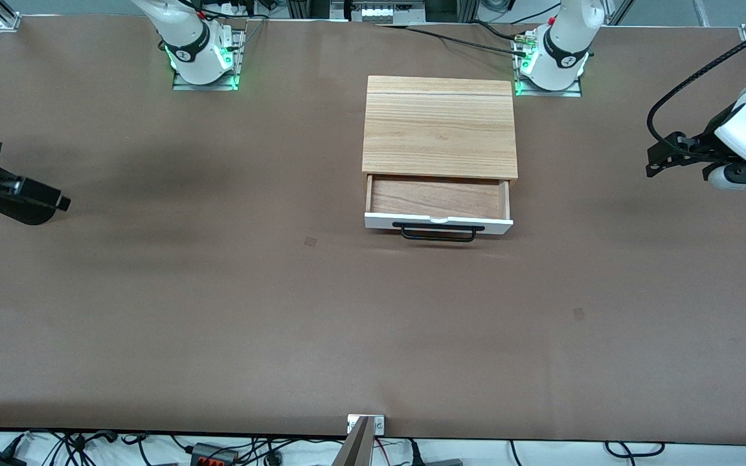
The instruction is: Pull top drawer with both arms simultaneously
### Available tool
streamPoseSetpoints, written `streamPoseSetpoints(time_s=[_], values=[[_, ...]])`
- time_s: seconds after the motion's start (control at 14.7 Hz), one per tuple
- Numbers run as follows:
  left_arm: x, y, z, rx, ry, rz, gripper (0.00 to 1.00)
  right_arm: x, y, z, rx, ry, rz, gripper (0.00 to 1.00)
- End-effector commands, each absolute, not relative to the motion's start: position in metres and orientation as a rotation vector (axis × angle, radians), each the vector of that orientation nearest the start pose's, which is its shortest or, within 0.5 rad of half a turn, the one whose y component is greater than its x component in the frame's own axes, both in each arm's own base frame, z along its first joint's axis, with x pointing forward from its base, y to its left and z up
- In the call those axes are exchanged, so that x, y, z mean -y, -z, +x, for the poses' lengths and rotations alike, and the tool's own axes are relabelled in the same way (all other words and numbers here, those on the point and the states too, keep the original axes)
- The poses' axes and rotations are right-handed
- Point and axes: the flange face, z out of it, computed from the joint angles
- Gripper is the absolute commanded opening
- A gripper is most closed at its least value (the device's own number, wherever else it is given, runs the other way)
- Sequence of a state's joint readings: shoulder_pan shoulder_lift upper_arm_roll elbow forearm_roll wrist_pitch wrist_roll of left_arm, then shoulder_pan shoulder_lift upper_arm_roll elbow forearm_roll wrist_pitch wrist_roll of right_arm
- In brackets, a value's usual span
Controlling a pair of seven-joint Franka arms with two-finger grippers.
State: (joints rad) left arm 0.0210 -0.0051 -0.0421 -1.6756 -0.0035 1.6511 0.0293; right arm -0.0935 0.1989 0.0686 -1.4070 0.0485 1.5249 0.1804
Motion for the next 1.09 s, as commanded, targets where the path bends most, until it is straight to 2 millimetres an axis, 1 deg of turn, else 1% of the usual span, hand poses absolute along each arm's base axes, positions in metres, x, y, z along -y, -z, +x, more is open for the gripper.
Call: streamPoseSetpoints(time_s=[0.0,0.07,0.14,0.27,0.68,0.88,1.02], values=[[0.011,-0.59,0.56,-0.085,-0.036,-3.127,1.0,0.001,-0.582,0.584,-0.299,-0.151,-3.105,1.0],[0.011,-0.59,0.56,-0.088,-0.036,-3.127,1.0,0.0,-0.577,0.581,-0.299,-0.17,-3.106,1.0],[0.012,-0.59,0.56,-0.093,-0.036,-3.127,1.0,-0.004,-0.575,0.573,-0.29,-0.17,-3.111,1.0],[0.012,-0.59,0.56,-0.093,-0.038,-3.127,1.0,-0.006,-0.572,0.563,-0.289,-0.12,-3.112,1.0],[0.013,-0.586,0.562,-0.097,-0.053,-3.127,1.0,-0.002,-0.576,0.569,-0.297,-0.072,-3.108,1.0],[0.013,-0.587,0.562,-0.1,-0.048,-3.127,1.0,0.004,-0.582,0.57,-0.313,-0.051,-3.105,1.0],[0.012,-0.587,0.562,-0.097,-0.051,-3.128,1.0,0.007,-0.582,0.57,-0.316,-0.048,-3.103,1.0]])
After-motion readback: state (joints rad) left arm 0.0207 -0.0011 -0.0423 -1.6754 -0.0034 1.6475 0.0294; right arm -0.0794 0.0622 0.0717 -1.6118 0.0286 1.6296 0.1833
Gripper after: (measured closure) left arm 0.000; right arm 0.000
